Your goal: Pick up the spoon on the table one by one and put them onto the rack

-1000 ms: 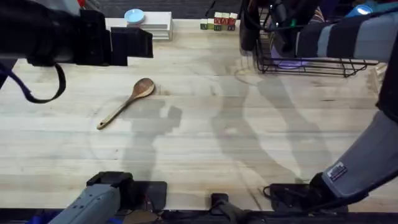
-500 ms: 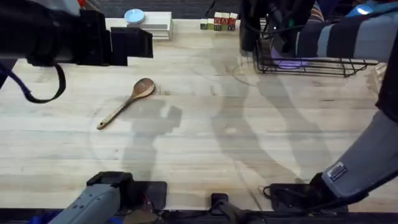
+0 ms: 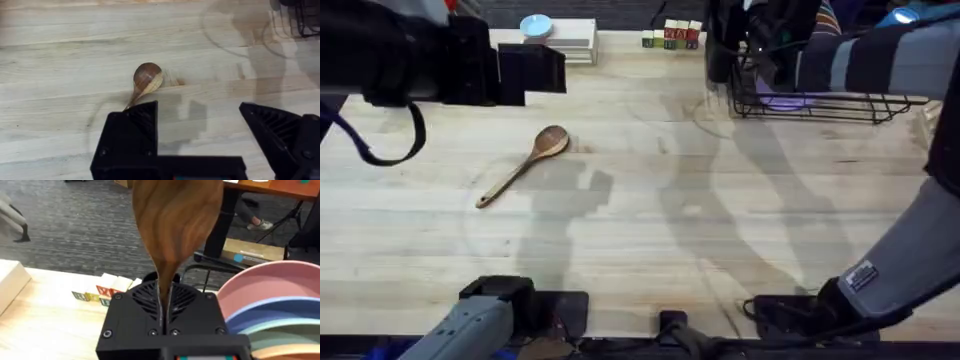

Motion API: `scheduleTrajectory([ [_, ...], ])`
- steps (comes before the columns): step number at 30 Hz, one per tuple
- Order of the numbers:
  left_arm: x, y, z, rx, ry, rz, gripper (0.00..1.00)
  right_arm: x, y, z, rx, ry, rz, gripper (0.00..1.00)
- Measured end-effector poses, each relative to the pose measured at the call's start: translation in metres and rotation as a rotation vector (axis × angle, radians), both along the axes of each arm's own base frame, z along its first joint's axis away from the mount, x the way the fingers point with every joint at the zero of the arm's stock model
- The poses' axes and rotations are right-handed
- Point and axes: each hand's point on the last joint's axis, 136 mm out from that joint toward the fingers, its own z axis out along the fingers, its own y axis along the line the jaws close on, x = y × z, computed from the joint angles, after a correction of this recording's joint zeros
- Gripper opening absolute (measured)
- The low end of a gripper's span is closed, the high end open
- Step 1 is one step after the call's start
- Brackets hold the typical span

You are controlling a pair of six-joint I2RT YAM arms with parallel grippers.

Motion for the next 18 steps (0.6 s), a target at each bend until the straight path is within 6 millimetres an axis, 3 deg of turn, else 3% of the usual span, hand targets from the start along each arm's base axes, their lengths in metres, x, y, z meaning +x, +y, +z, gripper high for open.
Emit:
scheduleTrajectory([
  [5, 0.0, 0.0, 0.0, 0.0, 0.0, 0.0, 0.992, -0.001, 0.0, -0.003, -0.002, 0.013, 0.0, 0.033],
  [8, 0.0, 0.0, 0.0, 0.0, 0.0, 0.0, 0.993, -0.001, 0.0, -0.004, -0.006, 0.015, 0.001, 0.175],
  [18, 0.0, 0.0, 0.0, 0.0, 0.0, 0.0, 0.993, -0.003, -0.001, -0.013, -0.014, 0.057, 0.001, 0.355],
])
